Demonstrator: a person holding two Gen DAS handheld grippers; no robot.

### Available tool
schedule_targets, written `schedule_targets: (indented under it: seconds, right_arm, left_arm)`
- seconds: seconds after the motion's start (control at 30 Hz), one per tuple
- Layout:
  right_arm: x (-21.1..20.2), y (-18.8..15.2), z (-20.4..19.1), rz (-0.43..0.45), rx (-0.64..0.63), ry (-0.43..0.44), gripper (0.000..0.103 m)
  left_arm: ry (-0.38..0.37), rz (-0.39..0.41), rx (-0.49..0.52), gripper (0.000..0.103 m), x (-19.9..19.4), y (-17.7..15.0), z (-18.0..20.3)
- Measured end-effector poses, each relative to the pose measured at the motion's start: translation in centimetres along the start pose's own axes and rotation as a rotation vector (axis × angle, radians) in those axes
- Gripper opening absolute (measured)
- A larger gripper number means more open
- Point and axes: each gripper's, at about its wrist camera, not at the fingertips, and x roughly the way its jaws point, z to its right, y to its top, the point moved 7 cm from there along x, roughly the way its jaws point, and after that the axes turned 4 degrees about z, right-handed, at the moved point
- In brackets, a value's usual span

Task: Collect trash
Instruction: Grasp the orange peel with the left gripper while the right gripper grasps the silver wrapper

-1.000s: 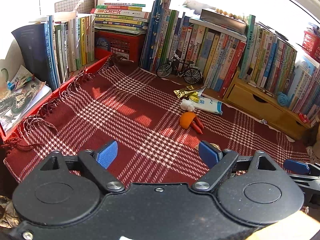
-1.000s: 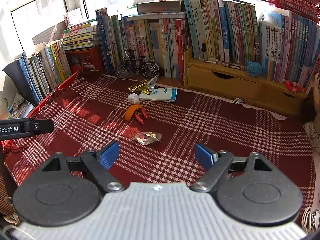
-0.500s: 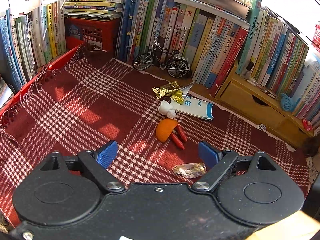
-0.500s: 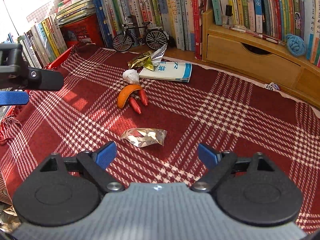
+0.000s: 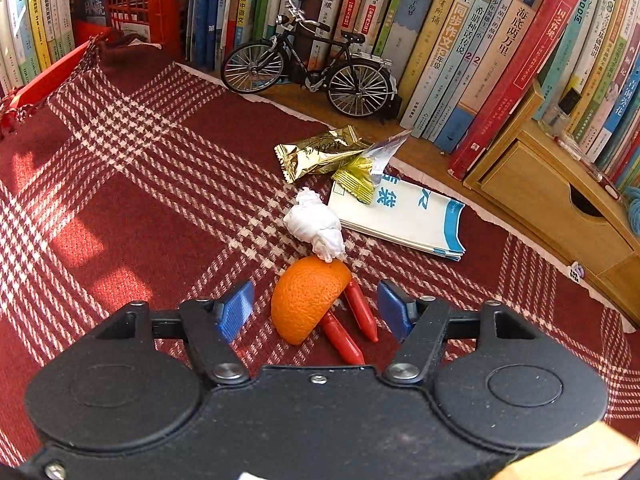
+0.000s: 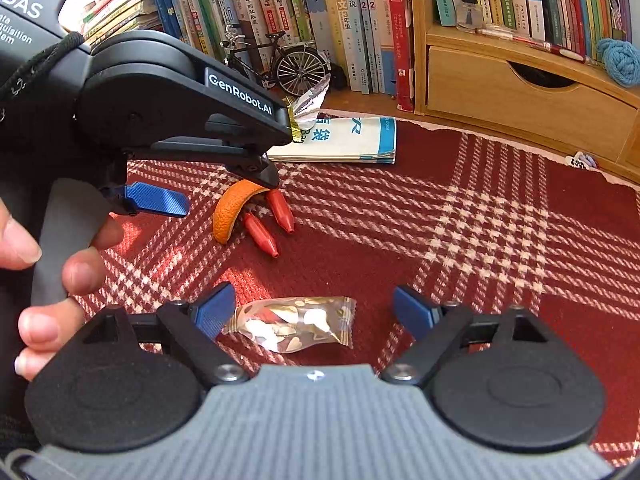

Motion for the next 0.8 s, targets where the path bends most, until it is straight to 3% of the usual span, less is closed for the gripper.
schedule_targets:
  seconds: [0.13,0.43,0.5,0.63,0.7,0.8]
  right_arm:
    - [-0.1,-0.3,0.3,0.008,0.017,0.023,0.088]
    - [-0.3,-0.8,-0.3,0.013,-0.035,0.040,0.071]
    - [-0.3,-0.9,-0.4,0.013,-0.039,0.041,0.064]
    - [-0.5,-1.0,-0.7,0.009,-0.047,0.064,0.052]
    - [-0.9,-1.0,-1.0,0.012,-0.056,0.090,0.043]
    - [-1.7,-1.0,-1.3,0.022,-0.062,0.112,0.036]
  left_arm:
    - [-0.015,-0.036,0.034,0.048,0.8,0.1,0.4]
    - [0.014,-0.077,0.119,0.046,1.7,0.4,0.8]
    - [0.013,-0.079,0.121,0.044,1.6,0.4,0.7]
    - [0.042,-0.036,0.128,0.023,0.3,0.7,0.3]
    - [0.041,-0.022,0.152,0.019,-0.6,0.7,0.3]
    - [0.024,-0.019,0.159,0.021,-1.1,0.8,0.3]
